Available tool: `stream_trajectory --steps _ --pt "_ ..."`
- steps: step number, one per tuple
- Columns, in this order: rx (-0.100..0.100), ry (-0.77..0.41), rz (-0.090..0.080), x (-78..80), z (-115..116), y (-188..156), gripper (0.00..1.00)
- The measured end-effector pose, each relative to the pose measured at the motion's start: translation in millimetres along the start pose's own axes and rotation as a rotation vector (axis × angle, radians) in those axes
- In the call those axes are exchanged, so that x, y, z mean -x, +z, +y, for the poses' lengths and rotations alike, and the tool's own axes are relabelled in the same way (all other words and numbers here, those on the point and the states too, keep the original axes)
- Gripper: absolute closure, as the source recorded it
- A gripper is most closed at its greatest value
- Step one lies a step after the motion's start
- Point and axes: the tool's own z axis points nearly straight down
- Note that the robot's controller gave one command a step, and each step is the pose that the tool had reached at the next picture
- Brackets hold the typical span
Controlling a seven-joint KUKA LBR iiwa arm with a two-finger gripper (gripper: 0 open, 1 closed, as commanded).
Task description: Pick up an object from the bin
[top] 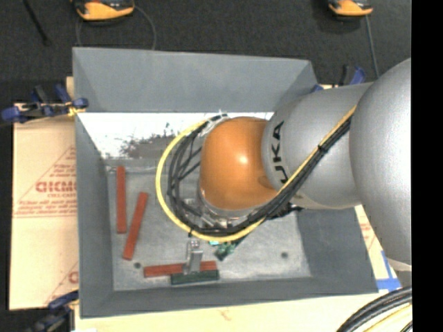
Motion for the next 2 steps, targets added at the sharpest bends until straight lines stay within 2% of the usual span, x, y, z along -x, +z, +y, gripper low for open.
stream_trajectory --steps 1,2 --pt "0.003 -0.062 -0.021 -17.1 5.3 74.1 0.0" --pt "0.001 -0.06 -0.01 -19.7 5.2 72.0 1.0"
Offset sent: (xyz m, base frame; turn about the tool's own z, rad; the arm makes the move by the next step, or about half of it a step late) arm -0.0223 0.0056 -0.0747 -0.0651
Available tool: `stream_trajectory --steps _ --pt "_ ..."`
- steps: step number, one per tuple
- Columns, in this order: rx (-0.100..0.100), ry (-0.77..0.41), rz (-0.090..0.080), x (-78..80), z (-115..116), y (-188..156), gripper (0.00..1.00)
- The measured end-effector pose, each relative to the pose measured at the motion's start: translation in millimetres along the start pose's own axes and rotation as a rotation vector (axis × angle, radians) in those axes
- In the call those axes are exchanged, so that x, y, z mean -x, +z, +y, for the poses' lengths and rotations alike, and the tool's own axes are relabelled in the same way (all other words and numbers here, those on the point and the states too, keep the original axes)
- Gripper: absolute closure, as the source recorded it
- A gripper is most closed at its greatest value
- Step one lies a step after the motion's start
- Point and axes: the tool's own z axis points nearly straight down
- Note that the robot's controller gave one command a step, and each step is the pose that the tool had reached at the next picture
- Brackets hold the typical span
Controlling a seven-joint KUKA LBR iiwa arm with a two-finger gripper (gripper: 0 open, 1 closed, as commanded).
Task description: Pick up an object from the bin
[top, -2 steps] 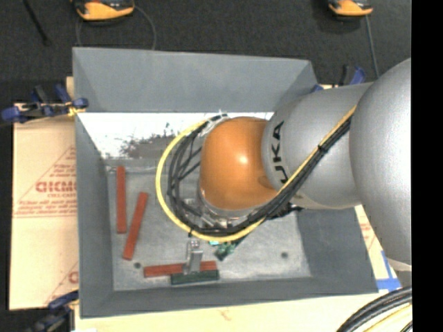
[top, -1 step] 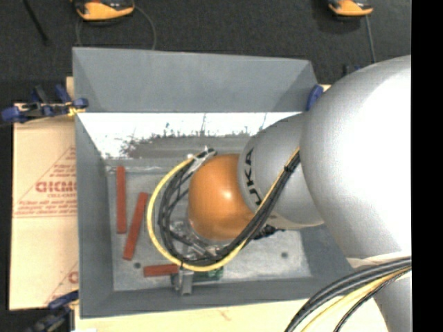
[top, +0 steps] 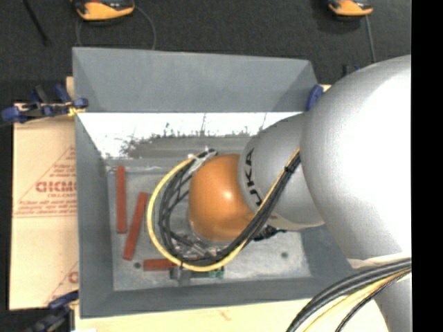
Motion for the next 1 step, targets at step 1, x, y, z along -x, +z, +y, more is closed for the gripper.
stream_trajectory --steps 1 --pt "-0.001 -0.09 -0.006 6.7 2.0 -128.9 1.0"
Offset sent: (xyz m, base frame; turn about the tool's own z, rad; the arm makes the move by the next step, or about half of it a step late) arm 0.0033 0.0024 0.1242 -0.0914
